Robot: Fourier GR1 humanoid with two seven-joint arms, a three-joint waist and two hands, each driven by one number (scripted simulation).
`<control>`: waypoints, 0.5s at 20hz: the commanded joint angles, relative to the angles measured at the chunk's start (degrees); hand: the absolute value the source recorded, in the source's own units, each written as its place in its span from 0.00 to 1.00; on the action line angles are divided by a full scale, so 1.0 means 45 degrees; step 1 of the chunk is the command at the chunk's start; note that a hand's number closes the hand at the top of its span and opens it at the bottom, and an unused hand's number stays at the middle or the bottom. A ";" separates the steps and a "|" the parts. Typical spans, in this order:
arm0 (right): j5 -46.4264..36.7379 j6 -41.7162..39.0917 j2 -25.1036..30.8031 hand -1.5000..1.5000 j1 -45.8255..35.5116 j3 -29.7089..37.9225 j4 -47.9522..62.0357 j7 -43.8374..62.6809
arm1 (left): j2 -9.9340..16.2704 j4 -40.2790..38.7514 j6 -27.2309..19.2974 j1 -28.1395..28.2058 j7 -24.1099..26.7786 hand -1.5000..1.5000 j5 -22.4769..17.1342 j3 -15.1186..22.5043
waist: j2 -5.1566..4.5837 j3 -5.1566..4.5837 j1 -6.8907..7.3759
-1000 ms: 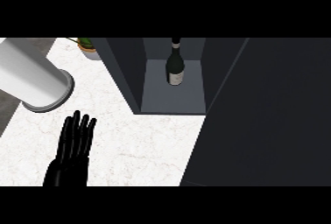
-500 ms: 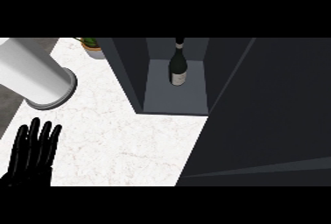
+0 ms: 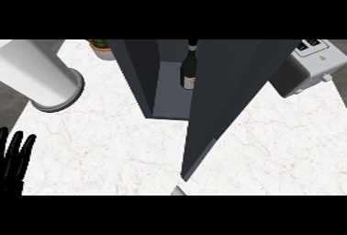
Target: Pick up the wine, place it into the cabinet and close the cabinet
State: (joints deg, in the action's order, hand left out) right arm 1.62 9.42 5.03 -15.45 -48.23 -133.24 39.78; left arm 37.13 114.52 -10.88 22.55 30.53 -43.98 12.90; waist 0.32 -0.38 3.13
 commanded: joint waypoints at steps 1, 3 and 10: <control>0.0272 0.1633 -0.1062 1.00 -0.2750 -0.0350 0.1855 -0.0196 | 0.0673 -0.0102 0.1193 0.0084 -0.0090 0.00 -0.0810 -0.1017 | -0.0061 -0.0002 0.0147; 0.0991 0.2151 -0.1059 1.00 -0.3928 0.0429 0.2605 -0.0110 | 0.0559 -0.0034 0.1180 0.0285 0.0052 0.00 -0.0594 -0.0887 | -0.0110 -0.0004 0.0297; 0.3119 0.3674 -0.1105 1.00 -0.8684 0.1691 0.6897 -0.0736 | 0.0957 -0.0510 0.2031 -0.0175 -0.0361 0.00 -0.1648 -0.2085 | -0.0188 0.0023 0.0288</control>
State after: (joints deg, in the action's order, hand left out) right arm 11.14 22.88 0.88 -43.57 -43.62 -111.99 38.52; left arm 40.81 113.90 -3.40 23.58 29.80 -49.62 5.45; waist -0.19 -0.29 4.50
